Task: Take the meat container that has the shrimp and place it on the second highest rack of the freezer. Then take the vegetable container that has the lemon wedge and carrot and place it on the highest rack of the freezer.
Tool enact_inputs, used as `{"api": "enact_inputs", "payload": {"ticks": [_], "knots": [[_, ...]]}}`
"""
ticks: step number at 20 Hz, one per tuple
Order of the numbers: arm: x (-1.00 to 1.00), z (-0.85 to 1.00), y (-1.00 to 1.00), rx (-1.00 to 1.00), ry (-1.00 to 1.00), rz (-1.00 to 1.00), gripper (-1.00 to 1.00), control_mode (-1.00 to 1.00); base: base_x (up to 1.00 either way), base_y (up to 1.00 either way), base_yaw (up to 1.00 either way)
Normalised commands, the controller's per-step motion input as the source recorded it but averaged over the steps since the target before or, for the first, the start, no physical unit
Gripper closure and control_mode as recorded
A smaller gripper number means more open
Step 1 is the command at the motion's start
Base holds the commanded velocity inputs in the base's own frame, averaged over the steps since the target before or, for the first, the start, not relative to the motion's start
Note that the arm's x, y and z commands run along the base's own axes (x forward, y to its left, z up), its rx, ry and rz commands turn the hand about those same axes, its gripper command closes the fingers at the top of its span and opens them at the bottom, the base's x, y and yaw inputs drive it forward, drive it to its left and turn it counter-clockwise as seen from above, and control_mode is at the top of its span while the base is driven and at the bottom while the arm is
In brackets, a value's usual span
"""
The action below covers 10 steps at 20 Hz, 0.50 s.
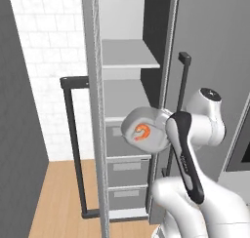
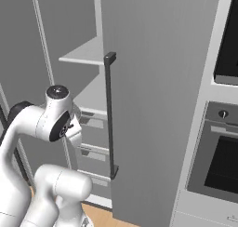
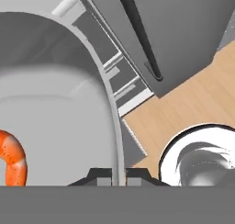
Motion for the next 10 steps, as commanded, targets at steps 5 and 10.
{"api": "enact_inputs", "payload": {"ticks": [5, 10], "knots": [[0.50, 0.00, 0.19, 0.01, 0.00, -0.53, 1.00, -1.00, 0.00, 0.00, 0.00], [0.66, 0.00, -0.09, 0.04, 0.06, -0.33, 1.00, -1.00, 0.00, 0.00, 0.00]]}}
